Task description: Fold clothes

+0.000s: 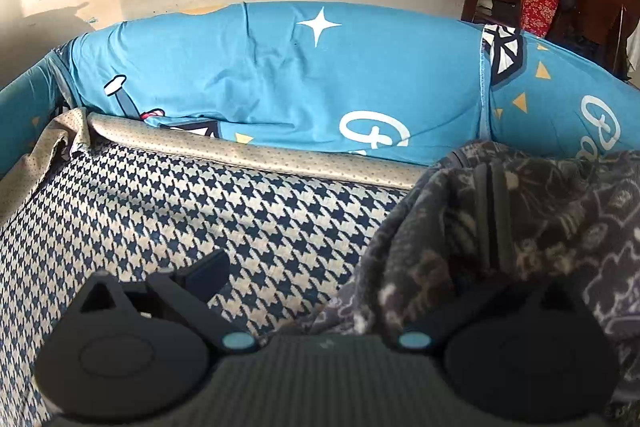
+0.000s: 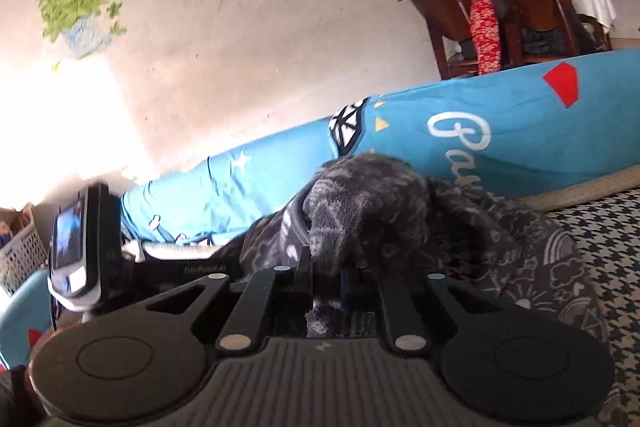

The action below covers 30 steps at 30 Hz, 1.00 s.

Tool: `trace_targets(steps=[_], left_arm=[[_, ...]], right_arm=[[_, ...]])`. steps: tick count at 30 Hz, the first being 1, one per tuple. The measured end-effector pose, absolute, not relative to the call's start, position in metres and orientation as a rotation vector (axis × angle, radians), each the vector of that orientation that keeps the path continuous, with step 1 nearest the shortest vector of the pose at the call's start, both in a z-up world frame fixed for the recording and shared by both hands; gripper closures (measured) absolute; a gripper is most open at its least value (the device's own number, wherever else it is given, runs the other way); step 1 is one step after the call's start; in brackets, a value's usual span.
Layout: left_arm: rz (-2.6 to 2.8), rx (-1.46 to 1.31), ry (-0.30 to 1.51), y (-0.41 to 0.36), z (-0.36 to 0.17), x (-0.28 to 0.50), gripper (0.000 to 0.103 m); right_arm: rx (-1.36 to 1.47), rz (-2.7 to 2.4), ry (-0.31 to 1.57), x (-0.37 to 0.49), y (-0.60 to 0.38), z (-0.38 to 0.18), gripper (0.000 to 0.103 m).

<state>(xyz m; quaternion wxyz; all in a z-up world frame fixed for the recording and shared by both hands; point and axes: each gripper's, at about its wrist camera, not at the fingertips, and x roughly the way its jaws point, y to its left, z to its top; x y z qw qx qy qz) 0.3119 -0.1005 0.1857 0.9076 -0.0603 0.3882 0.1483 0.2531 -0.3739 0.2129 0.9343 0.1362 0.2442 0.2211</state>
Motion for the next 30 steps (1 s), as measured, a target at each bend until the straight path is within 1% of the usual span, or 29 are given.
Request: trace_targets(steps=[3,7,10,13,14,15,16,18,20,24,26,30], left_arm=[[0.304,-0.101,0.813,-0.102,0.185,0.309,0.000],[0.308,-0.034,0.806,-0.111,0.183,0.306,0.000],[0.281,-0.062,0.763,-0.111,0.192,0.297,0.000],[0.254,-0.065,0.714,-0.111,0.206,0.285,0.000],[0.248,-0.060,0.706,-0.112,0.210,0.281,0.000],[0.236,-0.056,0.704,-0.112,0.211,0.278,0.000],[0.220,-0.052,0.705,-0.113,0.213,0.274,0.000],[0.197,-0.053,0.712,-0.112,0.212,0.265,0.000],[0.177,-0.057,0.720,-0.111,0.210,0.255,0.000],[0.144,-0.080,0.736,-0.108,0.206,0.235,0.000],[0.134,-0.095,0.737,-0.106,0.206,0.226,0.000],[0.128,-0.090,0.737,-0.106,0.206,0.213,0.000]], right_arm=[[0.240,0.359,0.516,0.257,-0.383,0.213,0.089],[0.157,0.250,0.586,0.264,-0.384,0.199,0.088],[0.100,0.207,0.608,0.268,-0.384,0.188,0.088],[0.110,0.169,0.623,0.271,-0.391,0.182,0.086],[0.120,0.164,0.631,0.272,-0.395,0.180,0.083],[0.129,0.157,0.637,0.272,-0.398,0.180,0.077],[0.135,0.148,0.643,0.273,-0.401,0.179,0.072],[0.140,0.123,0.654,0.272,-0.406,0.177,0.054],[0.139,0.100,0.659,0.272,-0.409,0.176,0.047],[0.148,0.088,0.654,0.267,-0.415,0.180,0.039],[0.156,0.076,0.642,0.260,-0.416,0.184,0.037],[0.166,0.071,0.619,0.242,-0.413,0.191,0.037]])
